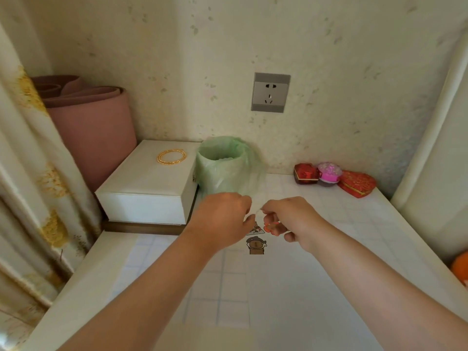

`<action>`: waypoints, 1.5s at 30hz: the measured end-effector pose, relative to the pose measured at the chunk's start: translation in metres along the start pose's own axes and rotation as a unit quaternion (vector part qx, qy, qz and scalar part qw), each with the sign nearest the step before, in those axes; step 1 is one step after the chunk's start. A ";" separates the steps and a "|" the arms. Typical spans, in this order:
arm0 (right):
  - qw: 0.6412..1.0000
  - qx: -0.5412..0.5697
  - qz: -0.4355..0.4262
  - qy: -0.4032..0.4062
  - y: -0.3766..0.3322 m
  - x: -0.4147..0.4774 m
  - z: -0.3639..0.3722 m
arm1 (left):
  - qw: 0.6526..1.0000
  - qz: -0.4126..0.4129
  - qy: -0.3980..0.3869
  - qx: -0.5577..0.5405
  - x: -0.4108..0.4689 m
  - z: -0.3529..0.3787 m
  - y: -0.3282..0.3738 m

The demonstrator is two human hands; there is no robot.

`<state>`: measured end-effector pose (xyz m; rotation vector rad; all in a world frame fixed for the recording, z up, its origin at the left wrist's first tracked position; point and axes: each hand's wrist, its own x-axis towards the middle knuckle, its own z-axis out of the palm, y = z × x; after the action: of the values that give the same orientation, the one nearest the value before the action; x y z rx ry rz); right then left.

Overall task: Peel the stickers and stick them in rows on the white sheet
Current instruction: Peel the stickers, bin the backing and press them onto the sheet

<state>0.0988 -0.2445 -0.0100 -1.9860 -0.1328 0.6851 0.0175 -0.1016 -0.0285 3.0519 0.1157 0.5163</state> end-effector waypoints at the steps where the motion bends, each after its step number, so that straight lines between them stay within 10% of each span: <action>1: 1.000 -0.008 0.012 -0.004 0.001 0.001 -0.002 | 1.000 0.006 -0.002 -0.003 -0.001 0.002 0.001; 7: 0.992 -0.114 -0.034 -0.041 0.016 0.008 -0.014 | 0.994 -0.017 -0.001 -0.109 -0.010 0.006 0.003; 12: 0.968 -0.138 -0.154 -0.140 0.026 0.003 -0.021 | 0.930 -0.171 -0.065 -0.319 -0.017 0.012 -0.007; 22: 0.950 -0.181 -0.200 -0.160 0.039 -0.017 -0.028 | 0.845 -0.226 -0.149 -0.462 -0.036 0.002 0.007; 45: 0.983 0.015 -0.170 -0.065 0.043 -0.052 -0.036 | 0.805 -0.268 -0.044 -0.527 -0.057 -0.036 0.038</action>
<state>0.0661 -0.3133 -0.0130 -1.8295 -0.5249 0.5886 -0.0456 -0.1431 -0.0111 1.8173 0.4797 0.2448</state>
